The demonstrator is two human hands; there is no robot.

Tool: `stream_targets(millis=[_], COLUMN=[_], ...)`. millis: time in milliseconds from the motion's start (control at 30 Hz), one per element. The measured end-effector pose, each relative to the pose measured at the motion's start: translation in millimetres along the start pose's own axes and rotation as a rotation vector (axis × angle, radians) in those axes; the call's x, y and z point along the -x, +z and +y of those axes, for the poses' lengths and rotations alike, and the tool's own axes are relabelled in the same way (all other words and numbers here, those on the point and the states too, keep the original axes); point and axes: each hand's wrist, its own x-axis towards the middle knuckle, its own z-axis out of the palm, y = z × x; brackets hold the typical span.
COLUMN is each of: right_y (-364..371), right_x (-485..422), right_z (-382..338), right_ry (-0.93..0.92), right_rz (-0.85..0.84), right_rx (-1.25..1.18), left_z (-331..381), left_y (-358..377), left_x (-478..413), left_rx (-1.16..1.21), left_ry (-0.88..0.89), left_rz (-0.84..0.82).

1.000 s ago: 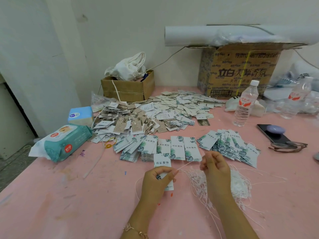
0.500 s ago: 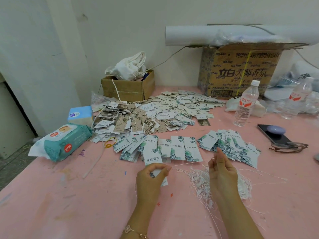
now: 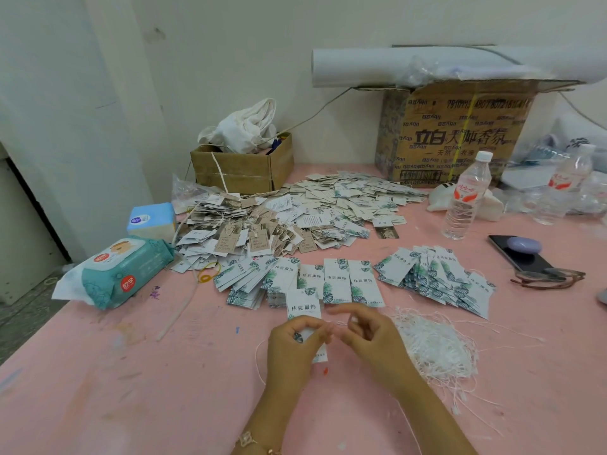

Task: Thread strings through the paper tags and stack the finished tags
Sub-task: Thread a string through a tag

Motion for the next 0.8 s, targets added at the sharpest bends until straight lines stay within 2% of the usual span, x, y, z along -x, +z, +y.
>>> stream_targets(millis=[100, 200, 367, 500, 667, 800], right_y=[7.1, 5.4, 3.5, 3.5, 1.2, 2.7], right_x=[1.0, -0.9, -0.8, -1.7, -2.7, -0.6], right_z=[-2.0, 1.7, 3.0, 5.7, 9.3, 12.1], right_ry=[-0.033, -0.028, -0.071, -0.08, -0.115, -0.078], right_rz=[-0.011, 0.083, 0.141, 0.144, 0.304, 0.284], right_rx=[0.081, 0.126, 0.07, 0.124, 0.212, 0.152], left_z=[-0.2, 0.0, 0.1, 2.0, 0.2, 0.2], left_y=[0.0, 0.4, 0.1, 0.8, 2.8, 3.1], left_x=[-0.3, 0.2, 0.5, 2.3, 7.6, 9.7], left_rx=[0.037, 0.069, 0.067, 0.151, 0.126, 0.091], left_ry=[0.004, -0.009, -0.028, -0.081, -0.041, 0.011], left_rz=[-0.006, -0.027, -0.062, -0.103, -0.307, -0.42])
